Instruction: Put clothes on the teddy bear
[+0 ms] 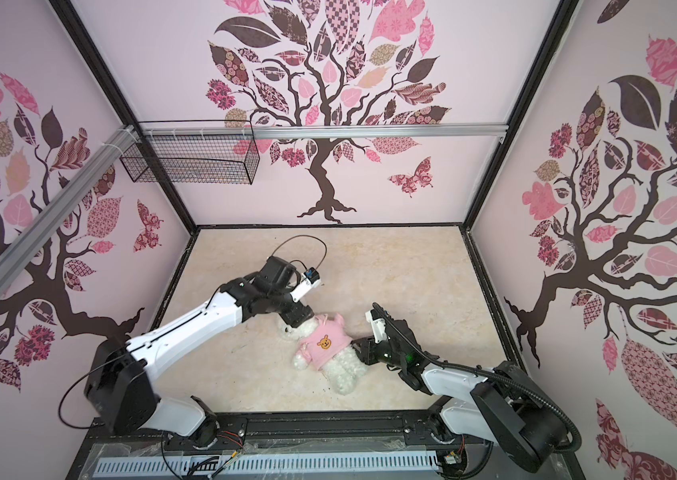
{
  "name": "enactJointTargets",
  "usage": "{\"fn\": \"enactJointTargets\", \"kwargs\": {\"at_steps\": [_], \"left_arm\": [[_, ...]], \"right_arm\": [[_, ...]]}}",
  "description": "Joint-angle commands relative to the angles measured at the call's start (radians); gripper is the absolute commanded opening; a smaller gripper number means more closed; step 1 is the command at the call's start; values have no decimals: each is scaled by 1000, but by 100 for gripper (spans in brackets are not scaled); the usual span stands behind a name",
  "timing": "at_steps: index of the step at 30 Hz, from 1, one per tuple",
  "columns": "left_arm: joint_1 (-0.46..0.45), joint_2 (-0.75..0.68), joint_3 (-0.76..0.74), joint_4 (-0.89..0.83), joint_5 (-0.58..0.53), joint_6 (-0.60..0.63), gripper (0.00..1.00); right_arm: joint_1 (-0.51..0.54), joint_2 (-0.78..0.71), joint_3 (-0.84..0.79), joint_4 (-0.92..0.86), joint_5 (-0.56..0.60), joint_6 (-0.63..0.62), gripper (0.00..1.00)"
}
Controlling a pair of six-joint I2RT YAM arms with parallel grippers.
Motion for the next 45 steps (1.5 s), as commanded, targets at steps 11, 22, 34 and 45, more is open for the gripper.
{"fn": "enactJointTargets", "kwargs": {"at_steps": [11,22,34,45], "left_arm": [[-425,-12,-329,405,-405,-79,71],[-454,102,-355,500,-492,-70,49],[-429,26,-429,560,-483,-38,0],[-320,-156,-536,678,-233,-133,0]], "right_arm": [[10,-12,7,44,-42,36,39],[11,-9,32,13,-23,3,40],[13,-85,60,-32,21,-122,55],[228,-134,-8,133,344,-452,76]]}}
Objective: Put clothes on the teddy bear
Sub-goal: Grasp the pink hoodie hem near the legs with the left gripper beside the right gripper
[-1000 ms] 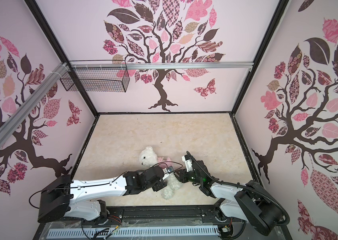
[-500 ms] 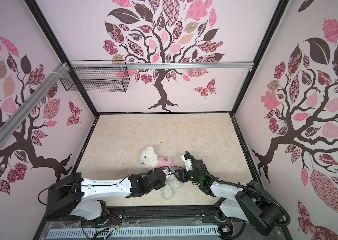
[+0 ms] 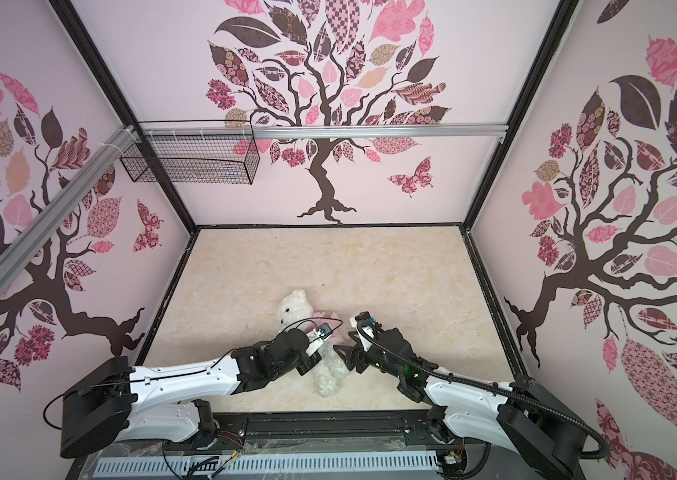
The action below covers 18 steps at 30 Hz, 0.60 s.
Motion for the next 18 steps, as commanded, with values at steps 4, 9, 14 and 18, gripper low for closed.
{"fn": "enactJointTargets", "kwargs": {"at_steps": [4,9,14,18], "left_arm": [[8,-73,-30,53,91,-57,0],[9,-114,-31,41,115,-71,0],[10,-143,-25,26,131,-78,0],[10,-147,-25,25,194,-103,0]], "right_arm": [[61,52,-11,149,80,-199,81],[87,128,7,195,98,-219,87],[99,185,4,257,124,-227,88],[105,260,19,340,184,-208,88]]}}
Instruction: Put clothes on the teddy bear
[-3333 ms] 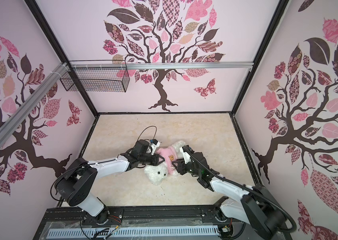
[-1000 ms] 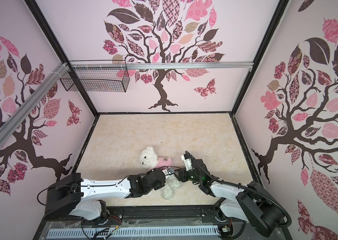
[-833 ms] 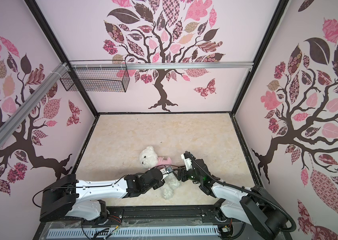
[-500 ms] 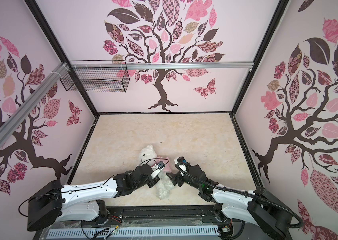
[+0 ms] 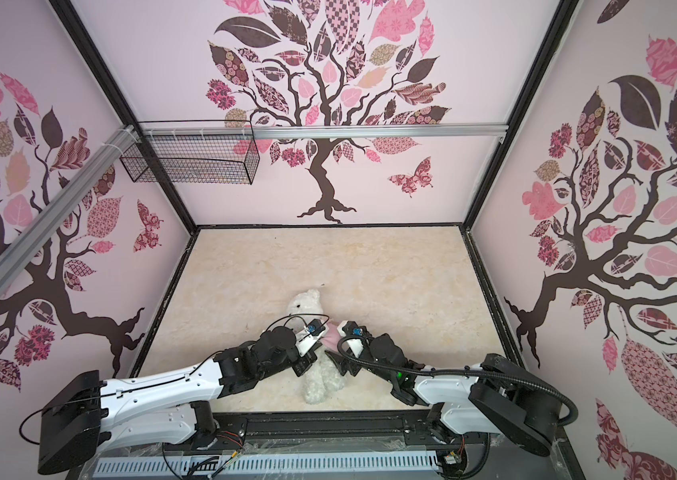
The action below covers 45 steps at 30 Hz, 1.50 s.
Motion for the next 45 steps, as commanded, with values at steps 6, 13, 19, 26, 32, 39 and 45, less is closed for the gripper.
{"fn": "enactJointTargets", "kwargs": {"at_steps": [6,13,19,26,32,39,45], "left_arm": [[-1,-14,-27,68,163,-64,0],[-1,-8,-32,64,213,-72,0],[-2,-15,-65,52,272,-57,0],[-54,-23,-147,107,313,-76,0],[-76,8,-183,130,315,-72,0],[-76,80,-204,155,262,-63,0],[-75,196,-201,182,265,-45,0]], "right_arm": [[8,182,17,353,144,52,88],[7,259,32,497,291,124,82],[-13,296,39,550,385,218,74],[-126,282,32,500,340,420,66],[-168,245,39,417,317,532,65],[-256,237,26,408,182,697,54],[-278,249,20,466,103,757,46]]}}
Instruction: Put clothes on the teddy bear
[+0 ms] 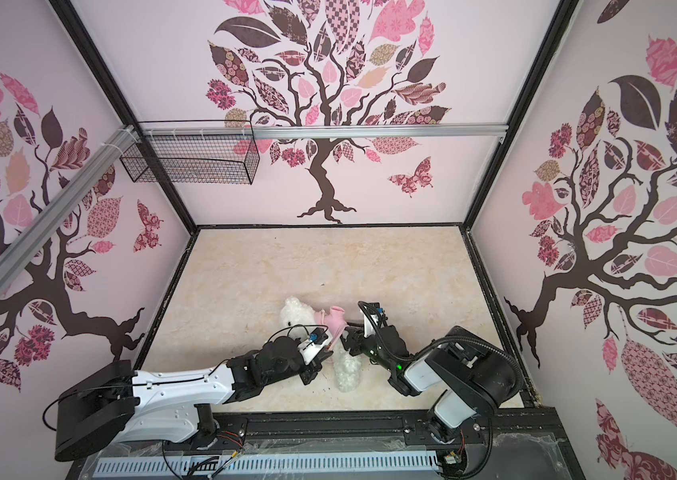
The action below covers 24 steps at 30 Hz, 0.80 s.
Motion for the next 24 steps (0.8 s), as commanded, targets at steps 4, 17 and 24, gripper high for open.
{"fn": "enactJointTargets", "kwargs": {"at_steps": [4,17,24], "left_arm": [[-49,128,-55,-127,191,35,0],[12,10,67,-115,193,-33,30],[42,-331,157,-369,70,-35,58]], "right_arm": [[-150,9,9,195,114,202,44],[-163,85,50,346,-322,-74,10],[-164,19,58,317,-501,-205,5]]}}
